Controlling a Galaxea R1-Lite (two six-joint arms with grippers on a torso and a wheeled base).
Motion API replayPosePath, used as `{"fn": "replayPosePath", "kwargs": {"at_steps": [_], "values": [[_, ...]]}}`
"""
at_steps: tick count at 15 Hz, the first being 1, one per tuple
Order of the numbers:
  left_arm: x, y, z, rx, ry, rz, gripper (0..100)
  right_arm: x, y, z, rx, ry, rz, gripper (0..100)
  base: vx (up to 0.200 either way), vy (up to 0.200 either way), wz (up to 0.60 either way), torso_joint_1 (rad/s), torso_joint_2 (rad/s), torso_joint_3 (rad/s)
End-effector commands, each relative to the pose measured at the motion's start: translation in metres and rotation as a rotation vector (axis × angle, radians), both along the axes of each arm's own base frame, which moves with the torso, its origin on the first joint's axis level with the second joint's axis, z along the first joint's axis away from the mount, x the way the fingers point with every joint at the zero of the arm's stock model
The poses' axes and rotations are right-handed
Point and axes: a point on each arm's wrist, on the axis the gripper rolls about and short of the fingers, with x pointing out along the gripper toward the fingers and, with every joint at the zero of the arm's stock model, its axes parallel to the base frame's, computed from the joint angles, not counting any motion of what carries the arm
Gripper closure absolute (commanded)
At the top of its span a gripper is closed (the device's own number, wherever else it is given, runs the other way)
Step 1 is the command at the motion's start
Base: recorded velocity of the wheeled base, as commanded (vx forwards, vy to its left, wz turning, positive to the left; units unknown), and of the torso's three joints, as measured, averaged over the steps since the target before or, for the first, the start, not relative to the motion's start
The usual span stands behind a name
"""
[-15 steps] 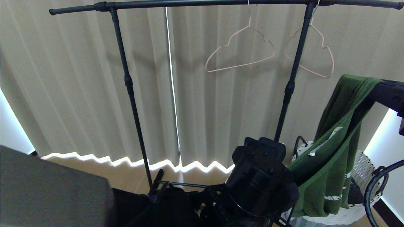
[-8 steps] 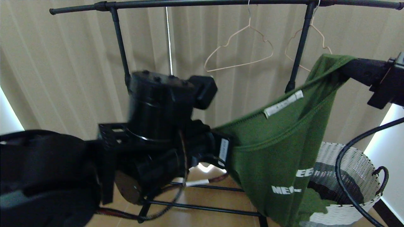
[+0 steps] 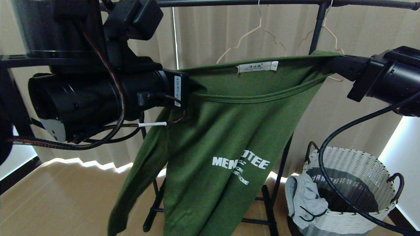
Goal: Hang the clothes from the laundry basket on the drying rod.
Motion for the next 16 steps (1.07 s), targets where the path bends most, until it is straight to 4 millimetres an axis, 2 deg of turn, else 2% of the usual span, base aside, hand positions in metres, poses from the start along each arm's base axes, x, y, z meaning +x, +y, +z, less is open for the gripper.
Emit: {"fn": "replayPosePath", "kwargs": {"at_steps": [1,3,6,11,14,16], "values": [[-0.001,0.0,-0.003,0.007,0.007,0.001,100,0.002,0.001,-0.004,-0.005,0.012,-0.002,100,0.0,0.0,0.0,0.0,0.0,0.0],[0.002,0.004,0.004,0.05,-0.039,0.008,100,0.002,0.0,-0.004,-0.004,0.014,-0.004,100,0.0,0.0,0.0,0.0,0.0,0.0],[0.014,0.02,0.015,0.122,-0.11,0.07,100,0.004,0.001,-0.009,-0.013,0.03,-0.004,100,0.0,0.0,0.0,0.0,0.0,0.0],[0.009,0.03,0.013,0.173,-0.034,0.072,100,0.024,-0.006,-0.015,-0.026,0.052,-0.062,100,0.0,0.0,0.0,0.0,0.0,0.0],[0.002,0.029,0.021,0.141,-0.04,-0.086,100,0.031,-0.008,-0.014,-0.009,0.012,-0.079,100,0.0,0.0,0.0,0.0,0.0,0.0],[0.003,0.028,0.02,0.138,-0.042,-0.097,100,0.03,-0.009,-0.013,-0.011,0.013,-0.08,100,0.0,0.0,0.0,0.0,0.0,0.0]]}}
